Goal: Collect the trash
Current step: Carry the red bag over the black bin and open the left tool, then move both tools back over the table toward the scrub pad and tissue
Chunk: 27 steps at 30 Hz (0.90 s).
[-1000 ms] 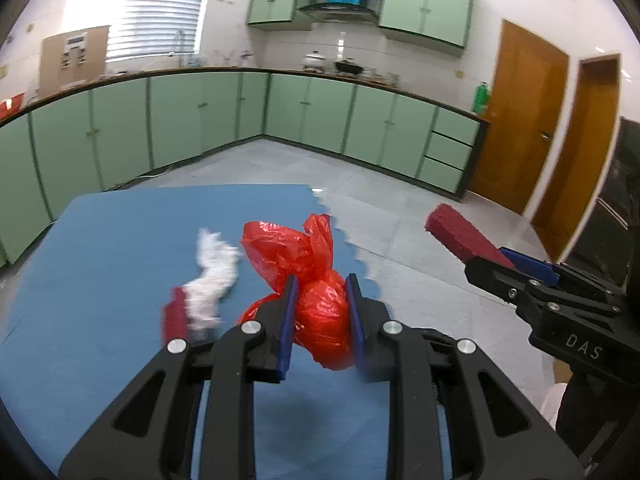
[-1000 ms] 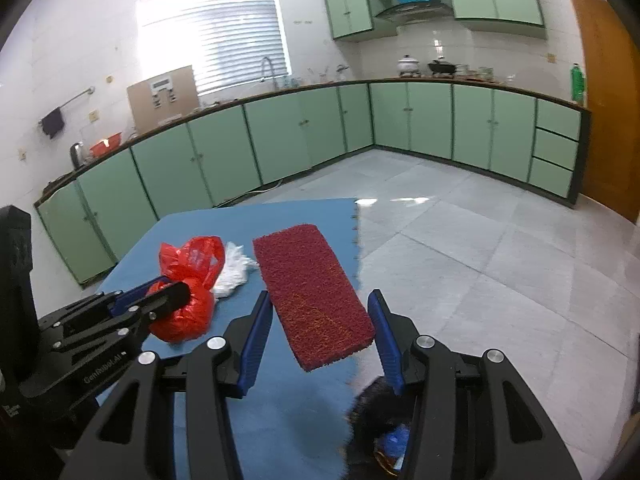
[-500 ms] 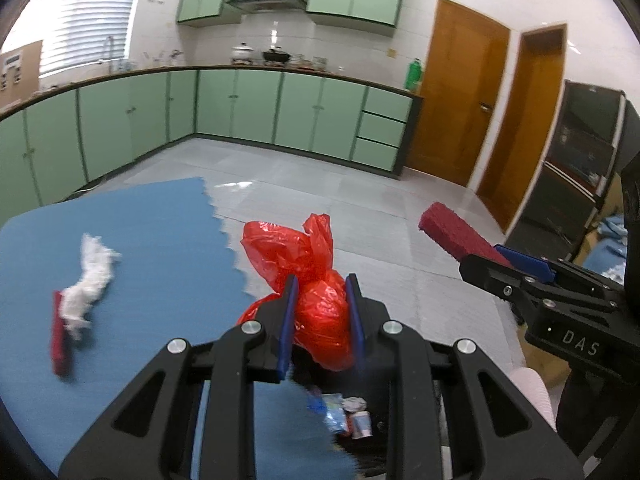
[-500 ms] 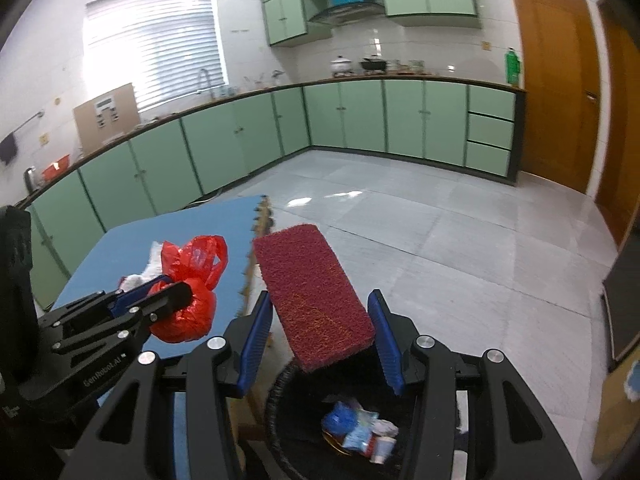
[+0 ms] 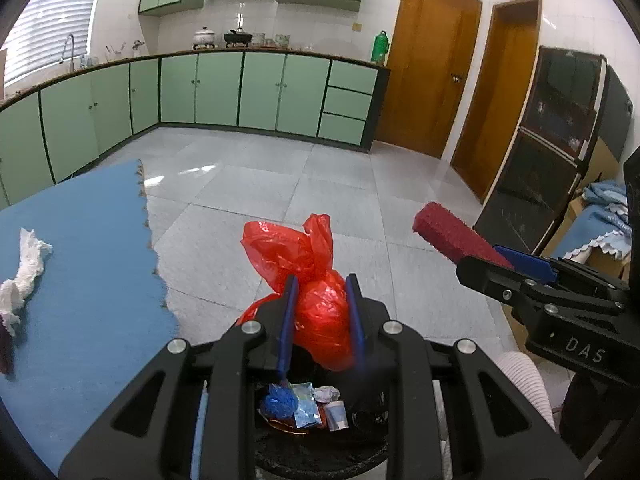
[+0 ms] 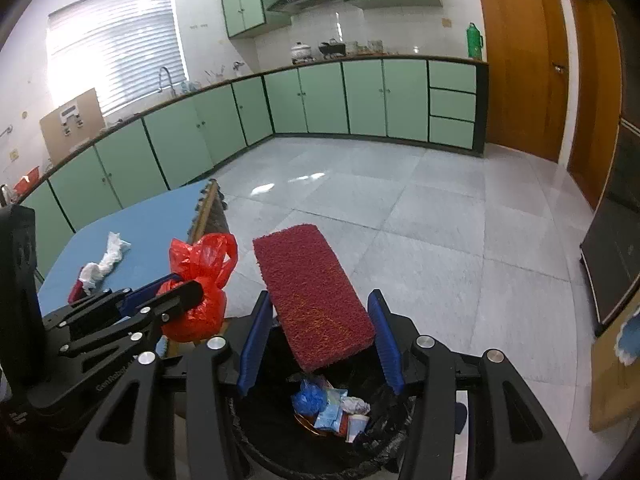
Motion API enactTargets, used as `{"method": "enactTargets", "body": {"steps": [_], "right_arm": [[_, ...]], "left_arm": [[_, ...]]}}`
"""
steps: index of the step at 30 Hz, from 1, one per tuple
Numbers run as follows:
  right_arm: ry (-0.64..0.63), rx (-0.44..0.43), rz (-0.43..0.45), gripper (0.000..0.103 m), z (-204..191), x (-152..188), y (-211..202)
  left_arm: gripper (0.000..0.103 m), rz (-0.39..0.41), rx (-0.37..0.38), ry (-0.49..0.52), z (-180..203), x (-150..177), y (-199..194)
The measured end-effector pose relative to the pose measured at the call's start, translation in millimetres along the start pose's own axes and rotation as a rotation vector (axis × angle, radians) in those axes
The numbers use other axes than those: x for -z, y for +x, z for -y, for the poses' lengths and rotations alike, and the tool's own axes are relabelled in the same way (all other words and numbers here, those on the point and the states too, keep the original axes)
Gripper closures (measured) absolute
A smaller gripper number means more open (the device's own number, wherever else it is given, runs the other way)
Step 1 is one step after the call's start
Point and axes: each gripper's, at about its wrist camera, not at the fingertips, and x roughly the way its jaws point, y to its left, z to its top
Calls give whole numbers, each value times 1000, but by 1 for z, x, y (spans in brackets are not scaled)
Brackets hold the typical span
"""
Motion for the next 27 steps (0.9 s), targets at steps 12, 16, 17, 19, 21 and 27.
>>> {"method": "enactTargets", "body": {"steps": [12, 16, 17, 19, 21, 27], "right_arm": [[-5, 27, -70, 34, 21, 23, 34], [5, 35, -82, 28, 26, 25, 37], [5, 40, -76, 25, 26, 24, 35], [-2, 49, -60, 16, 24, 21, 31], [-2, 55, -50, 9, 20, 17, 29], [17, 42, -34, 6, 10, 6, 21]], "left_arm": [[56, -67, 17, -34, -4, 2, 25], [47, -53, 8, -42, -12, -1, 19], [46, -50, 6, -44, -13, -3, 17], [42, -35, -7, -47, -16, -5, 12], [37, -21, -18, -53, -19, -9, 6], [19, 57, -84, -90, -39, -19, -28]]}}
